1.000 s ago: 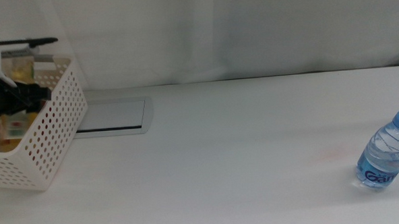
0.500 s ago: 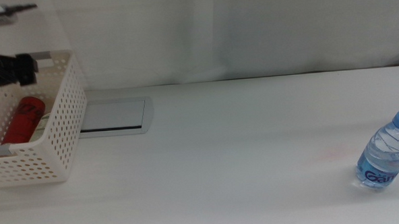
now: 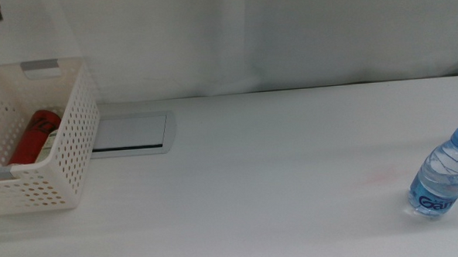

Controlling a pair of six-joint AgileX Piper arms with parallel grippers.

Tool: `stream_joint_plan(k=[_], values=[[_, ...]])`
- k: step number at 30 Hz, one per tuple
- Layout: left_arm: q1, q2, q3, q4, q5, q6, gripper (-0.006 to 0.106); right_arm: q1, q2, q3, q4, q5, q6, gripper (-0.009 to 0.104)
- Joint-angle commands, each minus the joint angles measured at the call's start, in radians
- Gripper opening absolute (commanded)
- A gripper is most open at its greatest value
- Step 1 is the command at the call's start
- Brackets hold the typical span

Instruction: Use arms to grab the bottles and put them into the dustbin to the left of the table.

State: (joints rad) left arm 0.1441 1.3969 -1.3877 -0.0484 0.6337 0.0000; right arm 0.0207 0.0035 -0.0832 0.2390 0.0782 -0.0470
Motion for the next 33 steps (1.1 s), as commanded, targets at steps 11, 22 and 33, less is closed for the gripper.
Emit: stream_joint_plan(k=[11, 22, 33], values=[[-0.224, -0.306, 0.05, -0.011, 0.044, 0.104, -0.003, -0.001, -0.022, 0.006, 0.001, -0.01, -0.005, 0.082], [-0.254, -0.571, 0.318, 0.023, -0.025, 0.105, -0.003, -0.001, -0.022, 0.006, 0.001, -0.01, -0.005, 0.082], [-0.418, -0.618, 0.457, -0.019, 0.064, 0.193, 0.013, -0.001, -0.022, -0.016, 0.06, 0.01, 0.019, 0.082]])
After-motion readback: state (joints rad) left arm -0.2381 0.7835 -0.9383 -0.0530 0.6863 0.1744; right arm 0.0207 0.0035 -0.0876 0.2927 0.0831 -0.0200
